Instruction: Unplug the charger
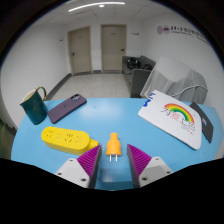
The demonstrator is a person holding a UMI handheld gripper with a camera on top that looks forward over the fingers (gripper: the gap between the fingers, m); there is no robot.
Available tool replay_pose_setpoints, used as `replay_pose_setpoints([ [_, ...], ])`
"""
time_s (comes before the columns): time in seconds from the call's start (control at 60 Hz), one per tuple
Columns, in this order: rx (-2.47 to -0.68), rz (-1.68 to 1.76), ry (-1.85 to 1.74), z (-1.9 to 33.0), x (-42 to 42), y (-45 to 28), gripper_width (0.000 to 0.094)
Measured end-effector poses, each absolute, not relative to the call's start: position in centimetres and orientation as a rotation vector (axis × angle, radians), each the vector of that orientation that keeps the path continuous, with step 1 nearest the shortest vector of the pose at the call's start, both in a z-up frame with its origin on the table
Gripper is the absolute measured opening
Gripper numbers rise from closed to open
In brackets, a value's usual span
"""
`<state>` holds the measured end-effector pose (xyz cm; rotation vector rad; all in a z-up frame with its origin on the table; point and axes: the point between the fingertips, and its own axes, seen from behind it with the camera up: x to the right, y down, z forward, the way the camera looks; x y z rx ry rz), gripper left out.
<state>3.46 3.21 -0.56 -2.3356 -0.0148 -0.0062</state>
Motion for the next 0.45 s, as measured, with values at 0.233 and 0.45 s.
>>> replay_pose_setpoints([
  [0.233, -2.208, 0.118, 0.042, 5.1, 4.3, -2.0, 0.0823],
  [0.45, -2.103, 0.148, 0.093, 10.6, 8.2, -10.5, 0.0823],
])
